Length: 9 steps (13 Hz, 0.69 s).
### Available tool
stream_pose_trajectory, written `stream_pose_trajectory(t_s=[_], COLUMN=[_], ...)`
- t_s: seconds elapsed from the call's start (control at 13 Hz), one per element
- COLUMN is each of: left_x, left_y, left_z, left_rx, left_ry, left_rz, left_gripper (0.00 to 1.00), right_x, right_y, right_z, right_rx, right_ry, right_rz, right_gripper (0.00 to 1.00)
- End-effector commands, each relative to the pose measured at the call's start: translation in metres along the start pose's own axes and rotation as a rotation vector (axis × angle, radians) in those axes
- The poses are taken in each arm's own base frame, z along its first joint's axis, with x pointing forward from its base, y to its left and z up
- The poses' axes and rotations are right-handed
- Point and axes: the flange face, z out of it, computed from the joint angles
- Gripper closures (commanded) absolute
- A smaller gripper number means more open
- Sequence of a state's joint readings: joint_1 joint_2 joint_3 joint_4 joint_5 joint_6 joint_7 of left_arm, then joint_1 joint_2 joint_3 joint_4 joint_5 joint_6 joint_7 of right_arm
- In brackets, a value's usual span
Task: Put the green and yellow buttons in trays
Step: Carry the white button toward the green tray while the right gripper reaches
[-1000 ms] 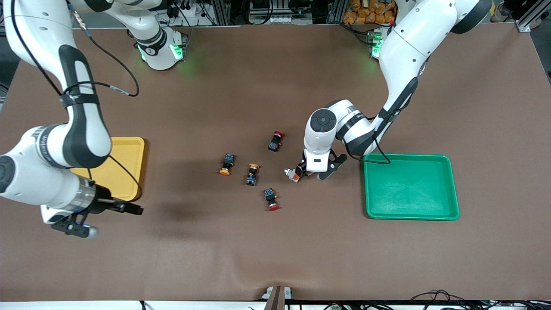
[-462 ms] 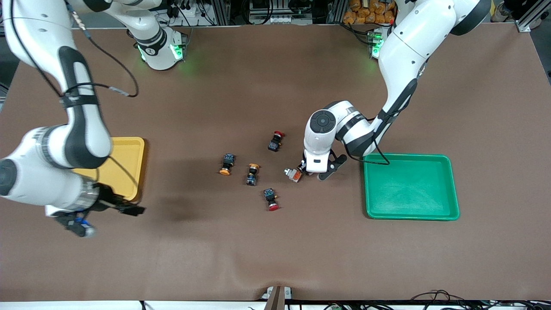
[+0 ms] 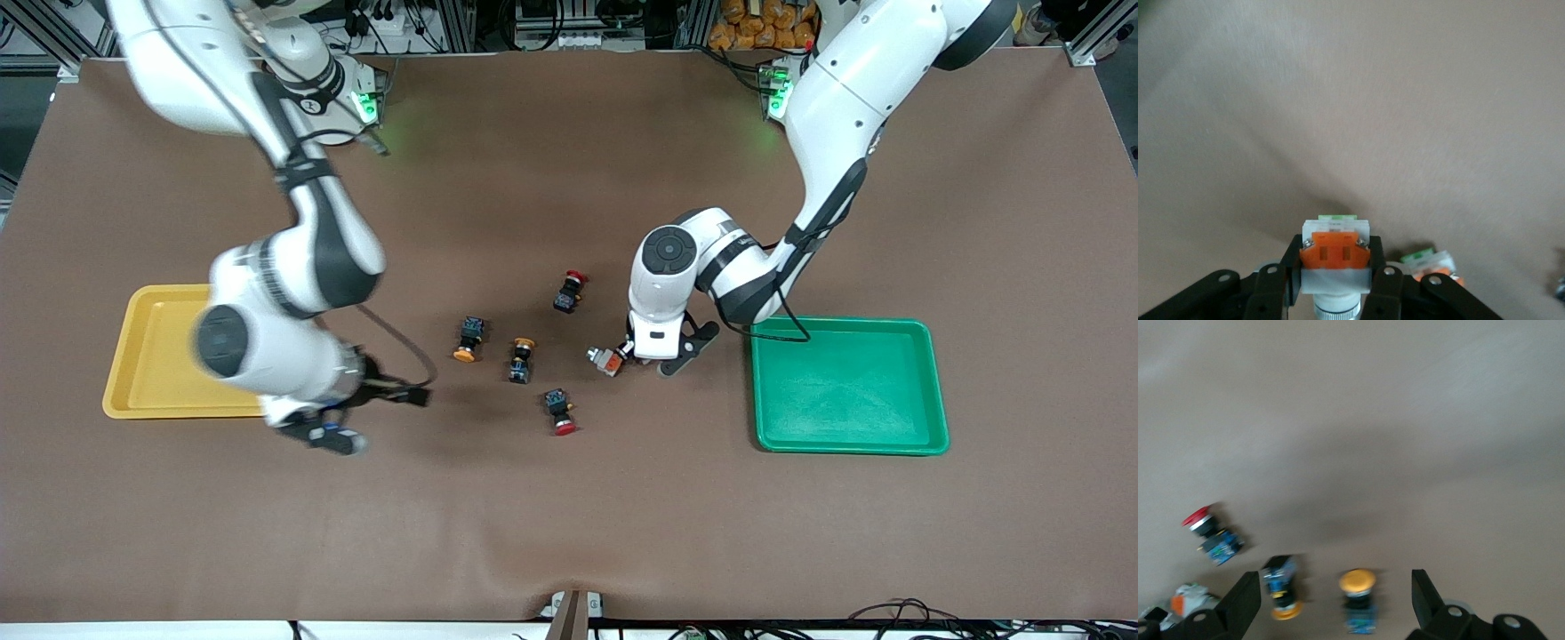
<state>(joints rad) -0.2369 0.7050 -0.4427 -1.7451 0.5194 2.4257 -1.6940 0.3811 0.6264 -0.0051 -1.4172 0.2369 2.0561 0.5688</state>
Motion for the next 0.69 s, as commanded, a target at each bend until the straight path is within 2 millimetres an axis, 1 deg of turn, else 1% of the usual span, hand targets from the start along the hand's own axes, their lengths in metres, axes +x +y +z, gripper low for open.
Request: stream_pose_trajectory(t_s=[0.0, 0.08, 0.15, 0.23, 0.31, 0.38, 0.46, 0.62], left_x=[0.033, 0.051, 0.070, 0.085, 0.100, 0.122, 0.137, 0.156], left_y=[-0.003, -0.002, -0.001, 0.002, 0.003, 0.002, 0.001, -0.004], left_z=[-0.035, -0.046, -0.054, -0.062, -0.068, -0.074, -0.079, -0.089], left_rx=[-0.006, -0.008, -0.004, -0.016, -0.023, -0.033, -0.037, -0.016], left_ry=[0.065, 0.080, 0.090, 0.094, 0.096, 0.092, 0.077, 0.066], left_rz=[-0.029, -0.039, -0.031, -0.035, -0.043, -0.064, -0.083, -0.055], left_gripper=[1.00, 1.00, 1.00, 1.00, 1.00, 1.00, 1.00, 1.00], right_x=[-0.044, -0.058, -0.069, -0.079, -0.084, -0.087, -0.090, -0.099], right_y=[-0.063, -0.077, -0.084, -0.087, -0.086, -0.085, -0.085, -0.084], right_z=[0.063, 0.082, 0.098, 0.113, 0.128, 0.139, 0.149, 0.173], right_rx=[0.001, -0.014, -0.045, -0.080, -0.116, -0.140, -0.153, -0.193], right_ry=[0.057, 0.073, 0.078, 0.078, 0.084, 0.087, 0.082, 0.074], right_rz=[0.002, -0.035, -0.073, -0.094, -0.105, -0.113, -0.110, -0.132], right_gripper=[0.00, 0.00, 0.00, 0.00, 0.00, 0.00, 0.00, 0.00])
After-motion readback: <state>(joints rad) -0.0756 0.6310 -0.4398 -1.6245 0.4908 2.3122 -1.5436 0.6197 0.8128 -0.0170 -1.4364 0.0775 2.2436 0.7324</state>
